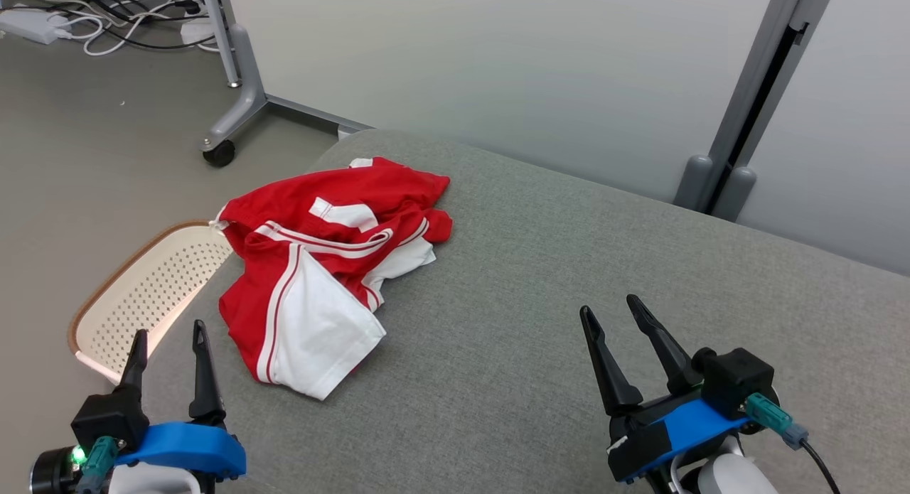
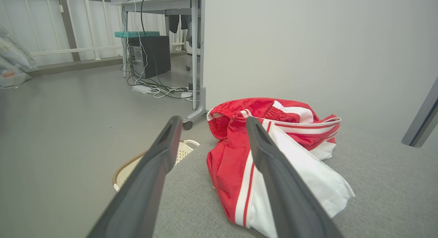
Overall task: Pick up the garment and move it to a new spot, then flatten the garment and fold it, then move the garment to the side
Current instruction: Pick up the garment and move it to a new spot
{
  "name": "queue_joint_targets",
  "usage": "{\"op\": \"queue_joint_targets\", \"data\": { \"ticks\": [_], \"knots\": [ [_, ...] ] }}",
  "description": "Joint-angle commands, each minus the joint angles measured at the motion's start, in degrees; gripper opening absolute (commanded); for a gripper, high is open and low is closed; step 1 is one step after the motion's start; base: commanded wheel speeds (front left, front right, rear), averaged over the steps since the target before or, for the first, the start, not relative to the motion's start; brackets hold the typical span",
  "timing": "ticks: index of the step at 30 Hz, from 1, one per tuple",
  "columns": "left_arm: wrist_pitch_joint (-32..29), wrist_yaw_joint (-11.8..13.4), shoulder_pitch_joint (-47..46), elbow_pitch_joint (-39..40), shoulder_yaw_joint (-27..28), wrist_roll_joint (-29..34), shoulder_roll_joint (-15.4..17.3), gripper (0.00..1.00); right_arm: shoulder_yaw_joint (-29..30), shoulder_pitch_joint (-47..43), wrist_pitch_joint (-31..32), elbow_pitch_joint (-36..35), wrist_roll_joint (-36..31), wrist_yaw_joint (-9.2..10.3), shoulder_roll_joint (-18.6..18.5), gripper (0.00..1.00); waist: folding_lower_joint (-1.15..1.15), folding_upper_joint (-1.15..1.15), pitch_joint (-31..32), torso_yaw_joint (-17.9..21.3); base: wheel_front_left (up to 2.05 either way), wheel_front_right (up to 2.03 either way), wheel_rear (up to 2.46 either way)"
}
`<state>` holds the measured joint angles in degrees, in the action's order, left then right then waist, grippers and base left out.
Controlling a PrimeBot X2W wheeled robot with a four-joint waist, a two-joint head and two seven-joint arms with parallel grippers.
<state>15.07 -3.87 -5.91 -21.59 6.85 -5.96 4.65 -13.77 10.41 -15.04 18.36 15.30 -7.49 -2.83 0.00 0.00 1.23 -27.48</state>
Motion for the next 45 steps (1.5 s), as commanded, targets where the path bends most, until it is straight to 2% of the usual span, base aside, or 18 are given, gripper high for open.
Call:
{"op": "queue_joint_targets", "data": {
  "ticks": [1, 5, 10, 11, 18, 22, 31, 36, 39, 40, 41, 42, 43, 45],
  "knots": [
    [0.14, -0.78, -1.51, -0.61, 0.10, -0.77, 0.70, 1.00, 0.06, 0.48, -0.21, -0.62, 0.24, 0.00, -0.12, 1.00, 0.00, 0.00, 0.04, 0.85, 0.00, 0.00, 0.00],
    [-2.79, -1.73, -3.91, -1.23, 0.24, -2.55, 2.26, 1.00, 0.29, 0.49, -0.20, -0.68, 0.18, 0.00, -0.11, 1.00, 0.00, 0.00, -0.21, 2.01, 0.00, 0.00, 0.00],
    [-12.88, -3.10, -9.50, 0.41, 0.72, -7.62, 5.95, 1.00, 1.12, 0.81, -0.20, -1.11, 0.44, 0.00, -0.11, 1.00, 0.00, 0.00, -1.45, 5.27, 0.00, 0.00, 0.00],
    [-12.88, -3.10, -9.50, 0.41, 0.72, -7.62, 5.95, 1.00, 1.12, 0.81, -0.20, -1.11, 0.44, 0.00, -0.11, 1.00, 0.00, 0.00, -1.45, 5.27, 0.00, 0.00, 0.00],
    [-26.50, -3.64, -12.47, -0.91, -0.49, -14.11, 9.84, 1.00, 1.60, 2.17, -0.20, -1.50, -0.12, 0.00, -0.12, 1.00, 0.00, 0.00, -4.38, 10.96, 0.00, 0.00, 0.00],
    [-29.91, -3.73, -13.16, -3.51, -0.64, -17.07, 10.79, 1.00, 1.49, 3.17, -0.20, -1.44, -0.65, 0.00, -0.12, 1.00, 0.00, 0.00, -6.29, 14.28, 0.00, 0.00, 0.00],
    [-31.72, -3.71, -16.17, -16.86, 0.74, -22.07, 10.87, 1.00, 1.19, 5.69, -0.20, -2.29, -1.69, -0.01, -0.29, 1.00, 0.00, 0.00, -11.04, 19.47, 0.00, 0.00, 0.00],
    [-37.07, -3.60, -17.15, -26.82, -2.29, -23.78, 11.05, 1.00, 0.73, 6.35, -0.20, -2.47, -1.63, -0.01, -0.28, 1.00, 0.00, 0.00, -12.15, 20.98, 0.00, 0.00, 0.00],
    [-39.03, -3.61, -16.64, -29.45, -4.88, -25.43, 10.84, 1.00, 0.82, 6.48, -0.20, -2.27, -1.51, -0.01, -0.26, 1.00, 0.00, 0.00, -12.08, 21.28, 0.00, 0.00, 0.00],
    [-38.06, -3.61, -16.63, -29.55, -5.38, -25.90, 11.31, 0.98, 0.90, 6.40, -0.20, -2.19, -1.44, -0.01, -0.25, 1.00, 0.00, 0.00, -11.96, 21.33, 0.00, 0.00, 0.00],
    [-36.81, -3.62, -16.69, -29.47, -5.55, -26.42, 11.71, 0.49, 1.00, 6.31, -0.20, -2.13, -1.38, -0.01, -0.24, 1.00, 0.00, 0.00, -11.80, 21.34, 0.00, 0.00, 0.00],
    [-36.01, -3.62, -16.74, -29.48, -6.00, -26.87, 12.02, 0.19, 1.05, 6.18, -0.20, -2.05, -1.31, -0.01, -0.24, 1.00, 0.00, 0.00, -11.62, 21.33, 0.00, 0.00, 0.00],
    [-35.29, -3.62, -16.76, -29.47, -6.70, -27.25, 12.29, 0.00, 1.14, 6.05, -0.20, -1.99, -1.24, -0.01, -0.23, 1.00, 0.00, 0.00, -11.39, 21.29, 0.00, 0.00, 0.00],
    [-33.45, -3.62, -16.90, -29.32, -7.70, -28.03, 12.85, 0.00, 1.20, 5.85, -0.20, -1.90, -1.12, -0.01, -0.21, 1.00, 0.00, 0.00, -10.93, 21.16, 0.00, 0.00, 0.00]
  ]
}}
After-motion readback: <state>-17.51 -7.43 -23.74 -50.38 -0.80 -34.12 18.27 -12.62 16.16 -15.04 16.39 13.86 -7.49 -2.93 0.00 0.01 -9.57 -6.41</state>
